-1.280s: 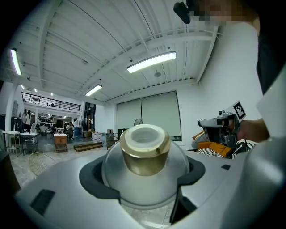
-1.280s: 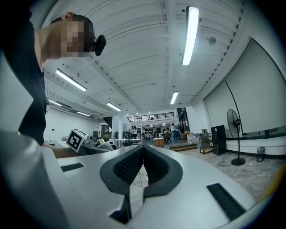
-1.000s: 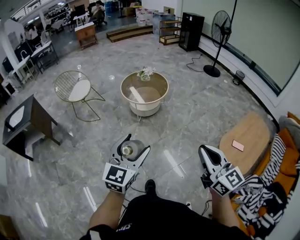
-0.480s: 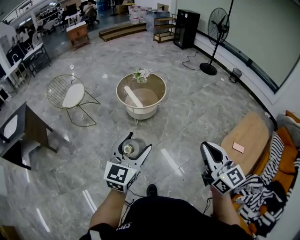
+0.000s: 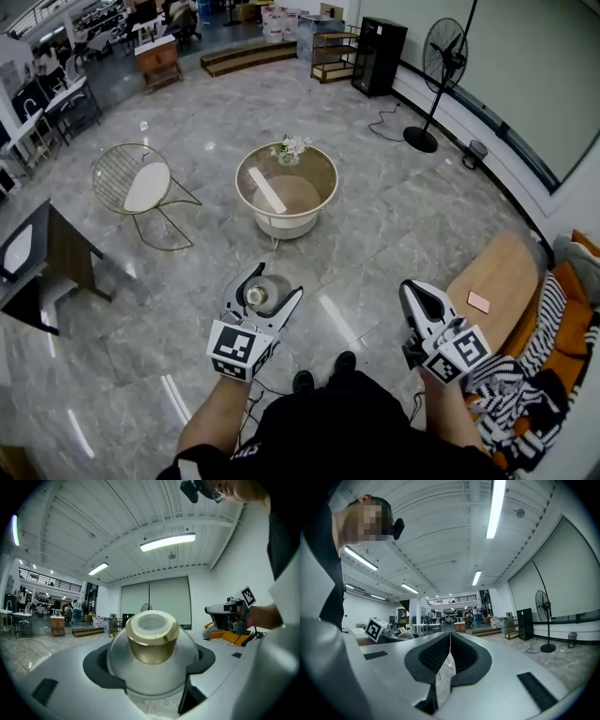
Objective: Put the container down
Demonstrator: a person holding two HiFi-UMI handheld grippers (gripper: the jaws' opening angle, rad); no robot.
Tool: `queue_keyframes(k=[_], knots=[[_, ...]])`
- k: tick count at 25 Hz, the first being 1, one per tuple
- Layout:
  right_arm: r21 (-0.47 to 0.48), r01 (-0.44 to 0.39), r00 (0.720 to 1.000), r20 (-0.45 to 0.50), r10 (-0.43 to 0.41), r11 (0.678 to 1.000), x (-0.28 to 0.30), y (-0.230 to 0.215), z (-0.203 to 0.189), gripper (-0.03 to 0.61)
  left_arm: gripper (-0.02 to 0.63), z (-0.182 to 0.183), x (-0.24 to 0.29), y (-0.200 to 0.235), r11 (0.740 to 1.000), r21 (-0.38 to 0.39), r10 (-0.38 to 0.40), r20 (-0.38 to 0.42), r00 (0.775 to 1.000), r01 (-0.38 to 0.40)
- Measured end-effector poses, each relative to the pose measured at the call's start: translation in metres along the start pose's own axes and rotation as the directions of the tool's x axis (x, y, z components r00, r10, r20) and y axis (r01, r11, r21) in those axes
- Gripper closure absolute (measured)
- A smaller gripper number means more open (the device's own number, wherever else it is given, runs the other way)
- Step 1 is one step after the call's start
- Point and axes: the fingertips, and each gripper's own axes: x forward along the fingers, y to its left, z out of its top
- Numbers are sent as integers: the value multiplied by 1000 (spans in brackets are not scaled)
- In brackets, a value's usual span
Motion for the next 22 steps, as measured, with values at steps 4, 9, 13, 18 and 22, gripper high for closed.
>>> queue_keyframes(k=[4, 9, 13, 18, 22], knots=[[3, -29, 999, 22, 29, 1000, 13, -12, 6, 558, 270, 1, 8, 9, 999, -1, 33, -7, 999, -33], [13, -66, 997, 38, 65, 998, 29, -47, 10, 560, 270, 11, 32, 14, 997, 23, 75, -6, 997, -75], [32, -98, 994, 45, 97, 995, 40, -95, 7, 560, 270, 12, 73, 10, 995, 12, 100, -13, 995, -100], [57, -155, 988, 27, 154, 986, 50, -181, 1, 561, 270, 12, 151, -2, 988, -12, 155, -38, 987, -155], [68, -183, 983, 5, 183, 981, 46, -260, 2, 561, 270, 21, 217, -21, 978, -2, 207, -51, 977, -207]])
